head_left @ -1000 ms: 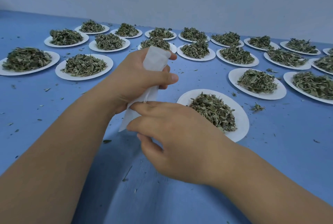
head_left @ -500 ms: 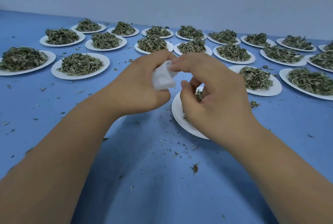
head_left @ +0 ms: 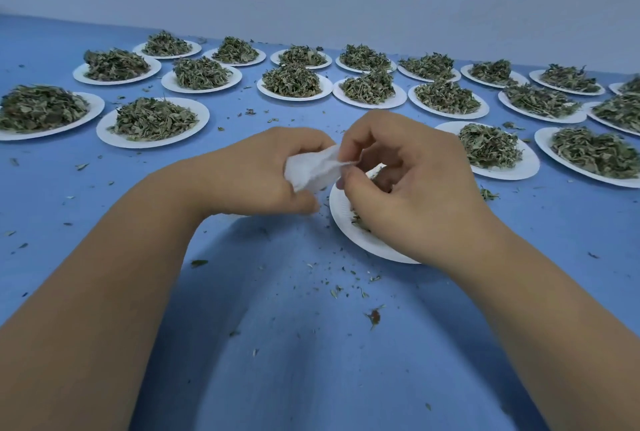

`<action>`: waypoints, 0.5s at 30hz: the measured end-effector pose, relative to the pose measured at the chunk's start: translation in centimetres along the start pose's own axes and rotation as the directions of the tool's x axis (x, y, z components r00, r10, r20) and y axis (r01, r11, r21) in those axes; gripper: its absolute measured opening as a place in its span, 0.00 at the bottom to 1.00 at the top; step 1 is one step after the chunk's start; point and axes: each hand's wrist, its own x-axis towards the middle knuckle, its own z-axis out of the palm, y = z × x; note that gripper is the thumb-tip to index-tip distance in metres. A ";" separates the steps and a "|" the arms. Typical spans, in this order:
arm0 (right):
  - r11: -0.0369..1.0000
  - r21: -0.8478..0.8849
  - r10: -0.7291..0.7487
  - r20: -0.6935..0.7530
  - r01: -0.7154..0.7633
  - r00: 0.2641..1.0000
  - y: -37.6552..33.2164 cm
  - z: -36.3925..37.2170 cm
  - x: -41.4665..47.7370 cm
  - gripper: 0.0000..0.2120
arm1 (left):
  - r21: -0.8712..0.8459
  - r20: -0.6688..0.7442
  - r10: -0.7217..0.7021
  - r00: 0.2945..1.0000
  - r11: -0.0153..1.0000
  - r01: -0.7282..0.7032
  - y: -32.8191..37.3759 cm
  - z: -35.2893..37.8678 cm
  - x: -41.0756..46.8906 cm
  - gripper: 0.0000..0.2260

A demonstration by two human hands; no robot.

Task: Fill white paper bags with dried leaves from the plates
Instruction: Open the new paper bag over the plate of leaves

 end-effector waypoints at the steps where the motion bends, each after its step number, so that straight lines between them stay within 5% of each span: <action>1: 0.999 0.034 0.000 -0.004 0.000 1.000 0.0 0.0 0.0 0.10 | 0.024 0.036 -0.013 0.999 1.000 0.012 -0.1 0.1 0.1 0.14; 7: 0.990 -0.062 -0.126 0.016 0.127 0.992 0.0 -0.5 0.1 0.12 | -0.025 -0.015 -0.026 1.000 0.999 0.025 -0.5 -0.2 0.0 0.14; 15: 0.965 -0.232 -0.061 0.257 0.123 0.965 -0.1 -0.7 -0.3 0.14 | 0.035 -0.075 -0.028 0.997 0.999 0.031 -0.4 0.3 0.3 0.12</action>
